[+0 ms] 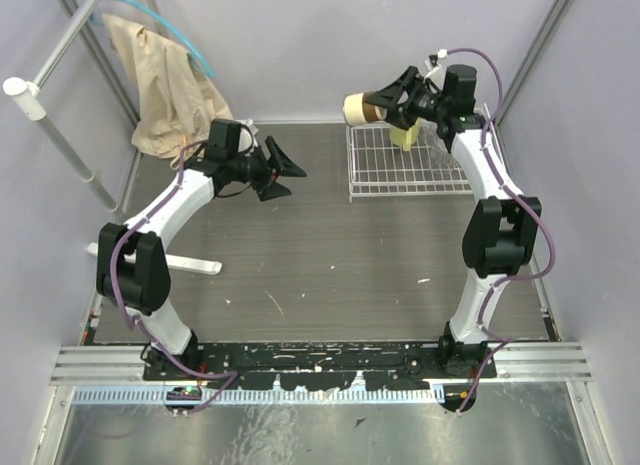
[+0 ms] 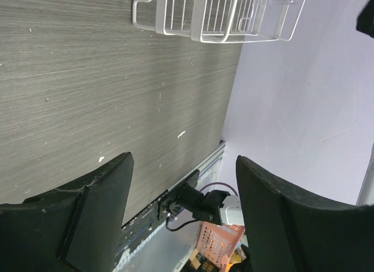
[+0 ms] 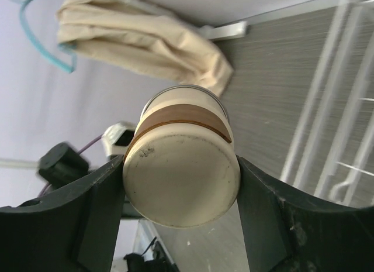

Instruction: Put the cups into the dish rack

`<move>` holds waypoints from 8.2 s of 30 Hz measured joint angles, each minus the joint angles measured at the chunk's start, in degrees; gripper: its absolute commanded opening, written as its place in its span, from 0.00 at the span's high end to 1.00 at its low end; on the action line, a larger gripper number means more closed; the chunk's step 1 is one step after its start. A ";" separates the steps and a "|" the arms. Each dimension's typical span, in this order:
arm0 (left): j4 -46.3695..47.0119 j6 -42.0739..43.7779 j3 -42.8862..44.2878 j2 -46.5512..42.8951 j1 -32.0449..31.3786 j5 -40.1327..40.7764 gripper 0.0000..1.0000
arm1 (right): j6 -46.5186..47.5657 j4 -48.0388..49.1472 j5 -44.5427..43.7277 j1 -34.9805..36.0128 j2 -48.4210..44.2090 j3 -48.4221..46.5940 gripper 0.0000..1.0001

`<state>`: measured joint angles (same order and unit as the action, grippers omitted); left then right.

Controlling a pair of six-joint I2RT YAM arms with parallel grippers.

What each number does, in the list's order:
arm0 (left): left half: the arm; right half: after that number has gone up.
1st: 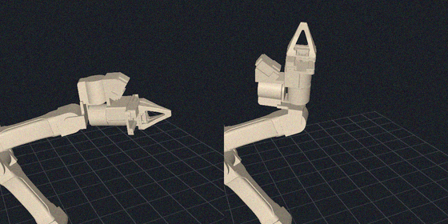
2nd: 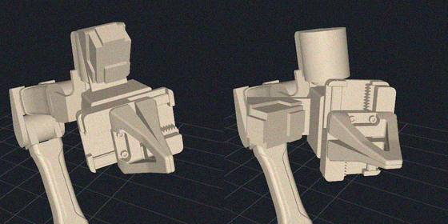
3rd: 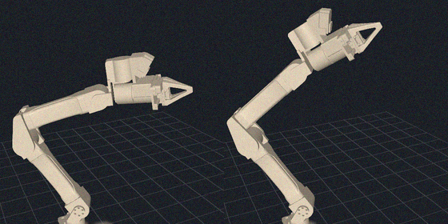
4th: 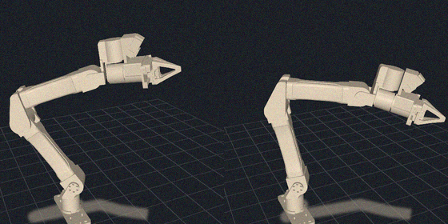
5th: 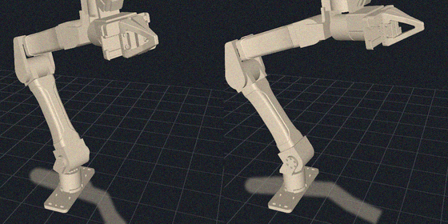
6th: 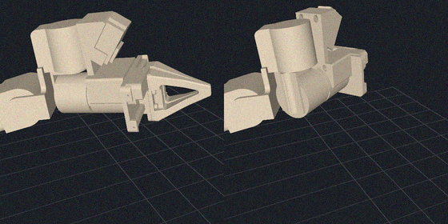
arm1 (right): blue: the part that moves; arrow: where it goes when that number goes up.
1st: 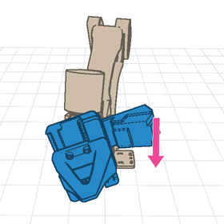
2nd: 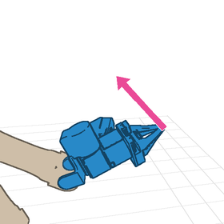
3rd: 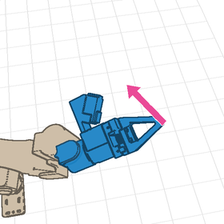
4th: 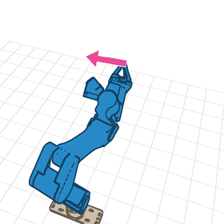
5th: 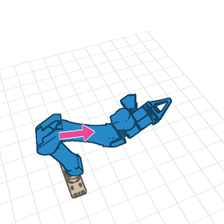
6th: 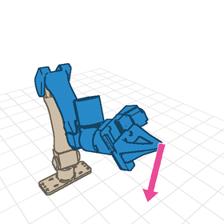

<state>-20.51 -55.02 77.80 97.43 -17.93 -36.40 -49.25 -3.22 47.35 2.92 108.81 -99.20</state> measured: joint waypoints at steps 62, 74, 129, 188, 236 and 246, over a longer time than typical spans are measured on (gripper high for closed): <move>-7.15 5.07 8.63 4.04 2.84 2.47 0.20 | 37.35 -51.93 -51.06 2.14 19.85 -26.25 0.55; -7.52 5.29 7.65 2.99 2.91 3.39 0.21 | 37.48 -51.71 -51.32 2.14 20.02 -26.25 0.19; 1.64 27.54 -26.62 -38.82 3.13 36.74 0.02 | 35.65 -47.69 -46.73 6.97 -48.41 30.88 0.00; 73.29 53.64 -58.45 -8.24 12.76 48.11 0.02 | 50.03 60.13 -55.23 0.50 -28.94 89.37 0.00; 73.26 53.64 -58.45 -8.24 12.76 48.13 0.02 | 49.35 69.33 -56.76 -0.37 -19.82 86.88 0.00; 73.26 53.64 -58.45 -8.24 12.76 48.13 0.02 | 49.35 69.26 -56.76 -0.39 -19.82 86.88 0.00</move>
<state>52.75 -1.39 19.35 89.19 -5.17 11.73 0.10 66.04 -9.41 2.52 88.99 -12.32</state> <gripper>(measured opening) 0.979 0.998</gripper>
